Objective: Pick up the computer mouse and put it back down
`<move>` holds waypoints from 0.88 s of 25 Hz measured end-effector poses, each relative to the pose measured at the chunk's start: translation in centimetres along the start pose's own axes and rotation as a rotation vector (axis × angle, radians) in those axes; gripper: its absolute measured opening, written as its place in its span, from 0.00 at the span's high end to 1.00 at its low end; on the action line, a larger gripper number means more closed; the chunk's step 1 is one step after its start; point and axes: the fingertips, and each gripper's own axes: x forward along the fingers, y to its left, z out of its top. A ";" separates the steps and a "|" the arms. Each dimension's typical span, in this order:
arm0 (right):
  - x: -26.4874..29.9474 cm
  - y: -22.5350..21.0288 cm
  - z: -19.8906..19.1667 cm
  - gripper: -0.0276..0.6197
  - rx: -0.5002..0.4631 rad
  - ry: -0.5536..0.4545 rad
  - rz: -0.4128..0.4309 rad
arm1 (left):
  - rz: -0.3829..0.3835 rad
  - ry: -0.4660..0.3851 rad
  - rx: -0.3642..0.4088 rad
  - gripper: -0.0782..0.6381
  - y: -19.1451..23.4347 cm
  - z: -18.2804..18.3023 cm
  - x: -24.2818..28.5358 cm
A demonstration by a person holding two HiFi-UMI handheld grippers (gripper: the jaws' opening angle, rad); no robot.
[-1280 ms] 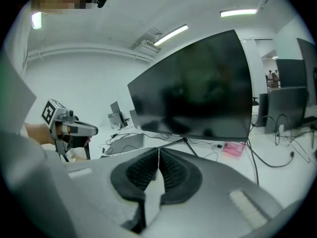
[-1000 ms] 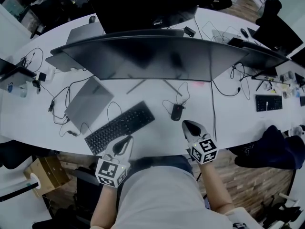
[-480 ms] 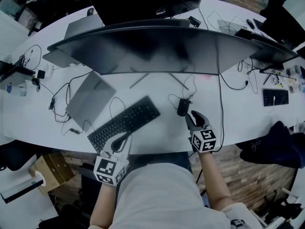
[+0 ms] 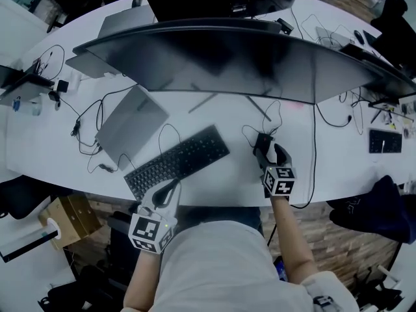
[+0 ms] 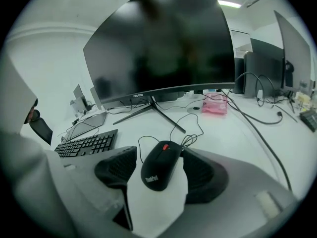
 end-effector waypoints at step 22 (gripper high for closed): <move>4.8 0.0 -2.0 0.46 -0.046 0.092 -0.022 | 0.094 0.011 -0.060 0.87 0.9 -1.9 -2.4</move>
